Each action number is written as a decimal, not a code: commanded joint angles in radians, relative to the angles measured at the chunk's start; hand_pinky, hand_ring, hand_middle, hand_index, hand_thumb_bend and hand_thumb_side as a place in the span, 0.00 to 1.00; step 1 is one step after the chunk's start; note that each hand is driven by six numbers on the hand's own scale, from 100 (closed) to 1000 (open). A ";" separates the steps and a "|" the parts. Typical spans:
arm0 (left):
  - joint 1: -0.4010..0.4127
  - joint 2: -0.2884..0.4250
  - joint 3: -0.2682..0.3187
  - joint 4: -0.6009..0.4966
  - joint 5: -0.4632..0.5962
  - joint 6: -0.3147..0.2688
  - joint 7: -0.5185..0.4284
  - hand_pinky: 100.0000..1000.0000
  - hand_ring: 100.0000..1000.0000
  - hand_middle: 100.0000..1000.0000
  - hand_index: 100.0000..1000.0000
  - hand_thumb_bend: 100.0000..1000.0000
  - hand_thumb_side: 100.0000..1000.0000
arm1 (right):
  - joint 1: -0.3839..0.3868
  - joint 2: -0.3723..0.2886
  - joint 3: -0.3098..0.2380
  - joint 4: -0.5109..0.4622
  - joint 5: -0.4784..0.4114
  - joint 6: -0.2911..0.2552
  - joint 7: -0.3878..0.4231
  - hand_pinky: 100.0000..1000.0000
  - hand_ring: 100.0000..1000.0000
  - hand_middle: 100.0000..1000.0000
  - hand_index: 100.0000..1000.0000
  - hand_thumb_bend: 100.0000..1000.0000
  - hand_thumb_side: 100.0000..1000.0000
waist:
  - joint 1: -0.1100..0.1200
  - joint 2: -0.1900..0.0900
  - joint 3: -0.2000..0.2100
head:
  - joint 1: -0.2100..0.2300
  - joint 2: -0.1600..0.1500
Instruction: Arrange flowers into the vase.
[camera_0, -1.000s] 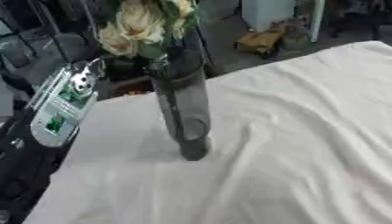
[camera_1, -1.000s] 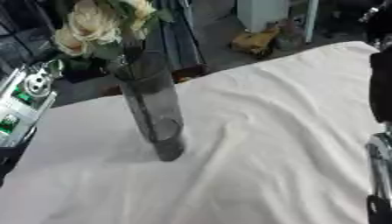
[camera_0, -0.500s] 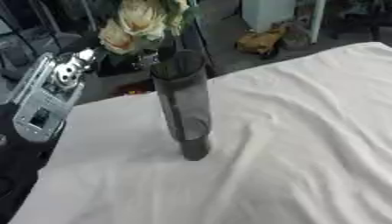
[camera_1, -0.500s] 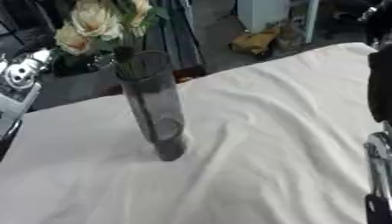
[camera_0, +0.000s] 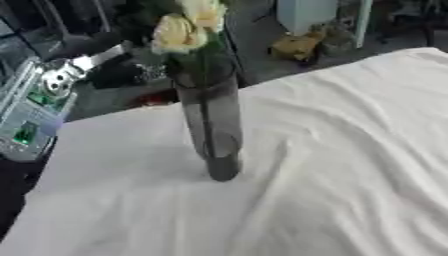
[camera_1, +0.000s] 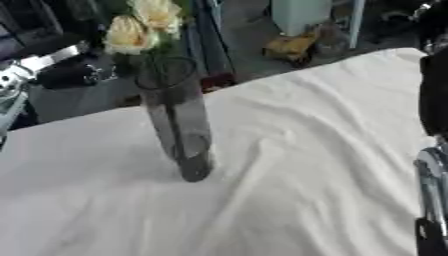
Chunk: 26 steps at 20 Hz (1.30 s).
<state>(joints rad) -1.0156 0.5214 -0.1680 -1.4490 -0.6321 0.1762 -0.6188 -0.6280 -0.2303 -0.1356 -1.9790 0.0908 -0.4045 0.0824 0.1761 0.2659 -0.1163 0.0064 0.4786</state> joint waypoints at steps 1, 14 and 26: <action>-0.005 0.047 0.016 -0.034 0.009 -0.003 -0.024 0.92 1.00 1.00 1.00 0.76 1.00 | -0.015 0.000 -0.003 -0.021 0.007 -0.001 -0.004 0.76 0.81 0.73 0.90 0.00 1.00 | -0.014 -0.023 0.003 | -0.003 0.009; 0.114 0.109 0.056 -0.190 0.053 0.001 -0.053 0.91 1.00 1.00 1.00 0.74 1.00 | -0.018 0.006 -0.004 -0.021 0.015 -0.004 -0.010 0.76 0.81 0.74 0.90 0.00 1.00 | -0.027 -0.027 0.018 | -0.011 0.014; 0.218 0.090 0.255 -0.483 0.159 0.116 0.122 0.77 0.89 0.96 1.00 0.61 1.00 | -0.037 0.005 -0.006 -0.021 0.029 -0.009 -0.022 0.76 0.81 0.74 0.90 0.00 1.00 | -0.040 -0.011 0.041 | -0.028 0.004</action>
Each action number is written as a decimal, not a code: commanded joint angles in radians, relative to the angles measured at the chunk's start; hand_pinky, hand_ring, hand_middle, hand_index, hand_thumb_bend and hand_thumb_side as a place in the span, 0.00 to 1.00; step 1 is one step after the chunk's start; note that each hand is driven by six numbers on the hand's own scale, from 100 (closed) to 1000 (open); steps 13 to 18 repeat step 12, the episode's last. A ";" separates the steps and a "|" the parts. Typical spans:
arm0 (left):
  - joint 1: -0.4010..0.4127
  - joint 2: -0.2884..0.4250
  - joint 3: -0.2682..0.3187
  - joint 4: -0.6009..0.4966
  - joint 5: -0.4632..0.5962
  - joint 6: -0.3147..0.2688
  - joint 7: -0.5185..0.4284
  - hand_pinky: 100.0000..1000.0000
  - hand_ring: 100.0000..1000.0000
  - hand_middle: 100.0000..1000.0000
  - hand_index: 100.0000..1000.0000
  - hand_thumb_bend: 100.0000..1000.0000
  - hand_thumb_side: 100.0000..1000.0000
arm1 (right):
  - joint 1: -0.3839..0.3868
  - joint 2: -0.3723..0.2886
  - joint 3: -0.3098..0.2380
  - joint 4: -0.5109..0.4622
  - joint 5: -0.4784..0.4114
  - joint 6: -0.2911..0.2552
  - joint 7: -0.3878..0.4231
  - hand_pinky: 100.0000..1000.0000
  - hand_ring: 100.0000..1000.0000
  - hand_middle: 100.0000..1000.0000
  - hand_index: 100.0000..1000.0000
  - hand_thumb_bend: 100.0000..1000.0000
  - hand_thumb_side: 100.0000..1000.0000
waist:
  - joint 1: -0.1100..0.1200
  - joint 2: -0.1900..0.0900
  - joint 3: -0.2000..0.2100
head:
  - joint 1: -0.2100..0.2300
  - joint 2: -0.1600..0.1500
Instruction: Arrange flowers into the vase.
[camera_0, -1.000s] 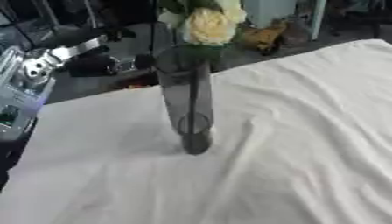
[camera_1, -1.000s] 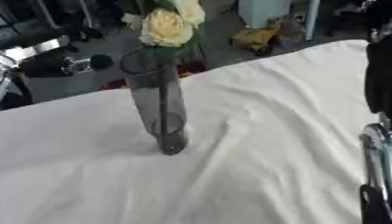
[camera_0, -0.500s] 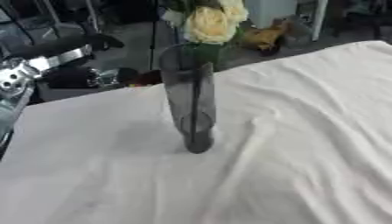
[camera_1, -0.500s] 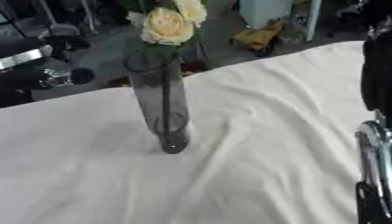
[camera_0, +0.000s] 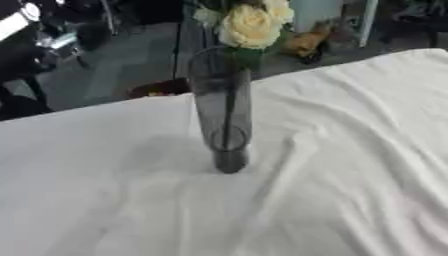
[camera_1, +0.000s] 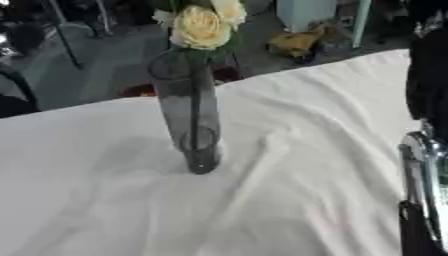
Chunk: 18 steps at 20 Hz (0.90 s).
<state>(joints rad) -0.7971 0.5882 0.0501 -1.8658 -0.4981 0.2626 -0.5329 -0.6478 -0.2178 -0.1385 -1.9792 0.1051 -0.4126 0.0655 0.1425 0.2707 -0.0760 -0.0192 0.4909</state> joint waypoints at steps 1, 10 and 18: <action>0.010 0.025 0.034 -0.093 0.029 0.045 0.053 0.77 0.89 0.96 1.00 0.61 1.00 | -0.018 -0.008 -0.003 -0.021 0.015 0.000 -0.005 0.76 0.81 0.74 0.90 0.00 1.00 | -0.006 -0.015 0.000 | -0.002 -0.008; 0.034 0.032 -0.025 -0.134 0.058 0.105 0.204 0.77 0.89 0.96 1.00 0.61 1.00 | -0.020 -0.007 -0.001 -0.021 0.015 -0.001 -0.005 0.76 0.81 0.74 0.90 0.00 1.00 | -0.005 -0.014 -0.003 | 0.001 -0.009; 0.039 0.032 -0.035 -0.134 0.067 0.107 0.237 0.65 0.84 0.95 1.00 0.63 1.00 | -0.021 -0.005 0.000 -0.021 0.014 -0.002 -0.004 0.77 0.82 0.75 0.90 0.00 1.00 | -0.006 -0.015 -0.003 | 0.002 -0.001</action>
